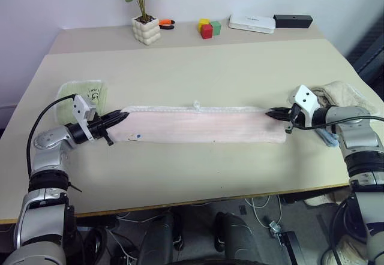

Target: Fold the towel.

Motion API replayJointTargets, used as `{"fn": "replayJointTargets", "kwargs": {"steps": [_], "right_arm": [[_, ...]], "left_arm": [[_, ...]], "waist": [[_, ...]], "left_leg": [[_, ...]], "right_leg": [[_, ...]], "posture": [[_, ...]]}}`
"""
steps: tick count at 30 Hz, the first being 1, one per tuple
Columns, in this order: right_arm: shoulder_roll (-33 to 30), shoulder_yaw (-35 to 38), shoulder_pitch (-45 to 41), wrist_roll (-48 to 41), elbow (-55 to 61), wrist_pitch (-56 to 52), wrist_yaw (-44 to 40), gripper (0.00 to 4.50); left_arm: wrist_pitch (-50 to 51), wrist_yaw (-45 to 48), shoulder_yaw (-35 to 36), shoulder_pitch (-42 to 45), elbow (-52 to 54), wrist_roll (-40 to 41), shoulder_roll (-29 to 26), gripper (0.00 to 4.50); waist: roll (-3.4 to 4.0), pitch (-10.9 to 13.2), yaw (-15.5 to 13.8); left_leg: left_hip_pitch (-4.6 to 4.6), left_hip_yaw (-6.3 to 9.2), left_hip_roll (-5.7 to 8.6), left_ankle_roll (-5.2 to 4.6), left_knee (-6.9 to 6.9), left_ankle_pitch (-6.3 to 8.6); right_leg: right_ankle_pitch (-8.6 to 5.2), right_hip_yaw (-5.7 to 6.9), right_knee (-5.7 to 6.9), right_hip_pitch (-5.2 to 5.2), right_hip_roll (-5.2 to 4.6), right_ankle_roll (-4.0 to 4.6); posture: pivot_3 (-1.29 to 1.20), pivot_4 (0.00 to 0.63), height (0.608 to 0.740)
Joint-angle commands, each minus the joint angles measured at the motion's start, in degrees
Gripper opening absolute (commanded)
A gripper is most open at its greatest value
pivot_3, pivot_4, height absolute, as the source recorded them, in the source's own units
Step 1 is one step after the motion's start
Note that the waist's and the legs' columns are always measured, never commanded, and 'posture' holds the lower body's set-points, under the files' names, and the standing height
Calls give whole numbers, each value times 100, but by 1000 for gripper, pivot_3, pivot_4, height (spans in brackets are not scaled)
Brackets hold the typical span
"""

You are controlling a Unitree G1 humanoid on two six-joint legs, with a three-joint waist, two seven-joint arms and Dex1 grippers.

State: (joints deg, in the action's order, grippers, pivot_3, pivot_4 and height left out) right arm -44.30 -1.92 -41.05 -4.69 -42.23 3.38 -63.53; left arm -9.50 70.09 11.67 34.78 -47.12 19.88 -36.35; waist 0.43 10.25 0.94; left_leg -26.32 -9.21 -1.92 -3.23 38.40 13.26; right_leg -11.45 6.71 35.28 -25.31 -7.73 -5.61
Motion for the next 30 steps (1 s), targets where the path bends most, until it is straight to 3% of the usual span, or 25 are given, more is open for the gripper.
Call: {"fn": "replayJointTargets", "kwargs": {"steps": [1,15,18,21,25,28,30], "right_arm": [[-13,99,-247,60,-157,176,124,21],[331,138,-302,190,-448,503,711,21],[368,140,-179,184,-358,499,796,0],[375,103,-75,225,-251,559,858,917],[371,118,8,200,-124,531,887,2980],[279,154,8,425,-78,823,1410,4440],[259,301,-33,389,-20,926,1687,4440]], "left_arm": [[-230,-91,89,220,-164,-79,-87,0],[-756,-566,-8,526,-862,-494,101,0],[-922,-606,-80,542,-911,-622,78,997],[-908,-614,-51,530,-882,-599,127,2531],[-818,-513,-22,502,-796,-509,143,4500],[-886,-637,28,533,-641,-489,118,4500],[-699,-783,64,558,-257,-386,152,4500]], "waist": [[0,0,3],[0,0,6],[0,0,7],[0,0,8],[0,0,17],[0,0,17],[0,0,5]], "left_leg": [[0,0,0,0,0,0],[1,-2,0,1,0,-1],[1,-2,0,1,0,-1],[1,-2,0,1,0,-1],[1,-2,0,1,0,-1],[1,-2,0,1,0,-1],[1,-2,0,1,0,-1]], "right_leg": [[0,0,0,0,0,0],[1,0,4,1,1,-1],[1,0,4,1,1,-1],[1,0,4,1,2,-2],[1,0,5,1,1,-2],[1,0,5,1,2,-2],[1,0,5,1,2,-2]], "posture": [[0,150,740],[0,150,740],[0,150,740],[0,150,740],[0,150,740],[0,150,740],[0,150,740]]}}
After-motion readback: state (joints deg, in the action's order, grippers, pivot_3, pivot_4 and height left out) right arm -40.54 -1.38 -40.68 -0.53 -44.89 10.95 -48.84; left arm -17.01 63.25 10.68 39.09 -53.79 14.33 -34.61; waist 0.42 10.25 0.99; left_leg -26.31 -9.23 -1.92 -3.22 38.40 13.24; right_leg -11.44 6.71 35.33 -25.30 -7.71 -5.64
